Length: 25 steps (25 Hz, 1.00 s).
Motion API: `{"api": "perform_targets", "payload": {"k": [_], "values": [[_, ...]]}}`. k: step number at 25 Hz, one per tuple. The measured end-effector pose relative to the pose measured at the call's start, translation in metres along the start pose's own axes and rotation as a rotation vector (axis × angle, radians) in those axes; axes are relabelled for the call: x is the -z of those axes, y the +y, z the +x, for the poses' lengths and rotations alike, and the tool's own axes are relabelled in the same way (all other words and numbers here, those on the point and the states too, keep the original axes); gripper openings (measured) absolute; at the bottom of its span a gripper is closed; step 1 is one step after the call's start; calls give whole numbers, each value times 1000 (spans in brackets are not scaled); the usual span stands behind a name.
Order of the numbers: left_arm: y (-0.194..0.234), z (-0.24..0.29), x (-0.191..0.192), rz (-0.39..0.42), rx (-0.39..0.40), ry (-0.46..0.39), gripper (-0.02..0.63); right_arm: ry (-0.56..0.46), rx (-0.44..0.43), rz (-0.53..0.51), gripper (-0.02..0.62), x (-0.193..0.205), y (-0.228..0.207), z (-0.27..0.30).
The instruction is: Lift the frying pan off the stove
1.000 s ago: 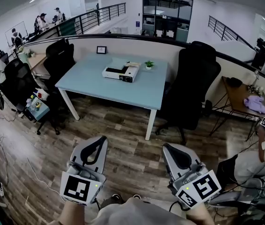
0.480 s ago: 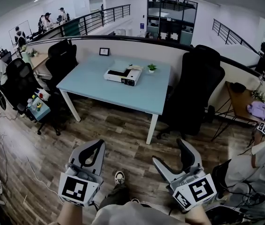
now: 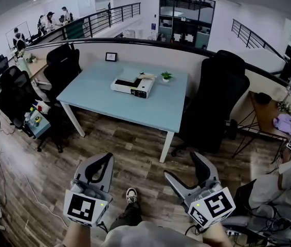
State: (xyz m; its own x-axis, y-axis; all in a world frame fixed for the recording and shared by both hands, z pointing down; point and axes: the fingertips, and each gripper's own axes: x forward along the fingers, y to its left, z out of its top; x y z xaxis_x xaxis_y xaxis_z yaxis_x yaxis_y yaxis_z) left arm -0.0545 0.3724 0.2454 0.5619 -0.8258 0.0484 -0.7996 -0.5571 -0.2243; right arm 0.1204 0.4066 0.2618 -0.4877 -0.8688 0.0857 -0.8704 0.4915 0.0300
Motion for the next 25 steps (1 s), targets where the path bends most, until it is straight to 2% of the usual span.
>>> {"api": "perform_targets", "payload": {"k": [5,16,25], "values": [[34,47,10,-7,10,7,0,39,-3,-2,384,7,-24,55],[139,155,26,-35,45,14,0,101,23,0,385,2,-77,195],[228,213,56,-26,42,22,0,108,51,-58,383,-5,-94,301]]}}
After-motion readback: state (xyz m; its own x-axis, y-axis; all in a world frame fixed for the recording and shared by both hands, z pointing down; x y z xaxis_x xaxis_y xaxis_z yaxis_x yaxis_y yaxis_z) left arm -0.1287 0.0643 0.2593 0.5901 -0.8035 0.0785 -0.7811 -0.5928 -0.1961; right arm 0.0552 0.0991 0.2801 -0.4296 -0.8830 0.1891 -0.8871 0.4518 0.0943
